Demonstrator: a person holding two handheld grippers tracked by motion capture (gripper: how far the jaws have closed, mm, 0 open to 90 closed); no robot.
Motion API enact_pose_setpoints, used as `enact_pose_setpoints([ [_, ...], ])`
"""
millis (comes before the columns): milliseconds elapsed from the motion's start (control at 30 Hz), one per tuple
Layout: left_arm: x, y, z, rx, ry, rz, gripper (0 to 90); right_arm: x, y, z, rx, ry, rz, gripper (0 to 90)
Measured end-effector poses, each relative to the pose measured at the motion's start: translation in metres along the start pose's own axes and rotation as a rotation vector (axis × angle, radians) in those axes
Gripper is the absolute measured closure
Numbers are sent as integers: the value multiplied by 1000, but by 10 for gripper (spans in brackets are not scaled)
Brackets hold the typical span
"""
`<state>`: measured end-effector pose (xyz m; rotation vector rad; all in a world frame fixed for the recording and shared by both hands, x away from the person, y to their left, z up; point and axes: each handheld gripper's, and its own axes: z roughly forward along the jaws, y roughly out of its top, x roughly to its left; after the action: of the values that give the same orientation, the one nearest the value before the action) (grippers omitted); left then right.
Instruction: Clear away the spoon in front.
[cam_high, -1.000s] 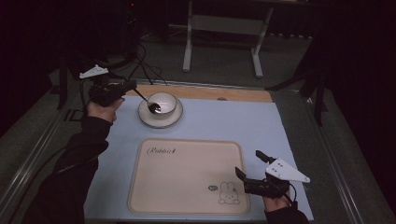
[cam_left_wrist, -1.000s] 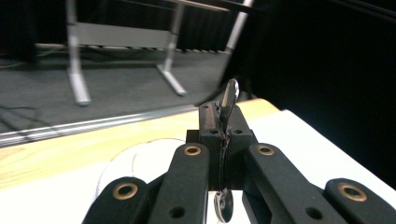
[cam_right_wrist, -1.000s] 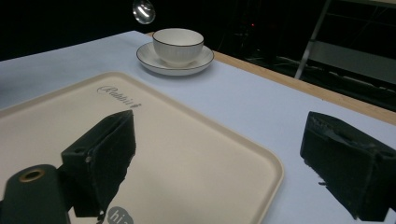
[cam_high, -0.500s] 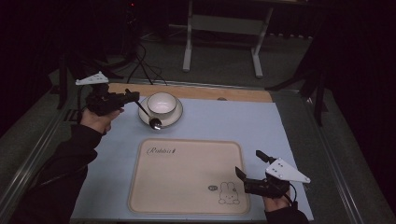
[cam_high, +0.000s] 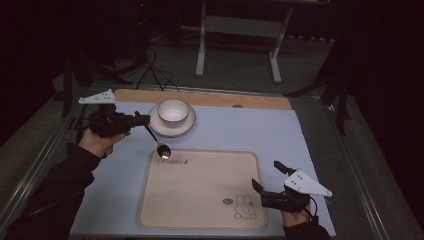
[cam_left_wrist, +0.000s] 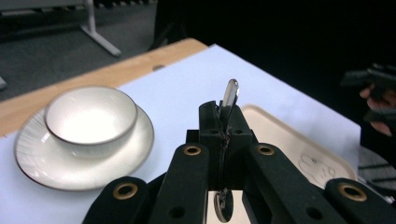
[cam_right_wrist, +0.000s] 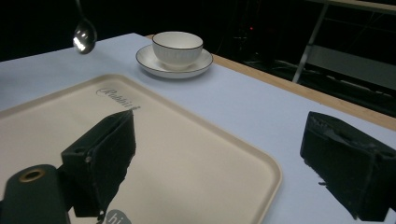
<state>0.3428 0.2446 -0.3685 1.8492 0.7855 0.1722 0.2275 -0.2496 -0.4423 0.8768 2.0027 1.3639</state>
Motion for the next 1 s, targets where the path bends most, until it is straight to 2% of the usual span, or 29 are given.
enact_pose_setpoints([
  [267,-15,-12,8,79,-69,19,893,0,1,0,-12,-5,-11,102],
  [367,-19,-16,11,90,-88,20,893,0,1,1,-13,-5,-16,102],
  [400,-22,-21,15,112,-112,24,893,0,1,1,-12,-4,-18,102],
  [533,-29,-29,25,168,-150,38,893,1,1,2,-15,3,-22,102],
  [667,-34,-33,32,218,-201,47,892,1,1,2,-16,2,-23,102],
  [833,-39,-36,39,278,-242,67,892,1,1,2,-16,2,-24,102],
  [1000,-39,-44,47,310,-275,42,891,1,1,3,-6,4,-24,102],
])
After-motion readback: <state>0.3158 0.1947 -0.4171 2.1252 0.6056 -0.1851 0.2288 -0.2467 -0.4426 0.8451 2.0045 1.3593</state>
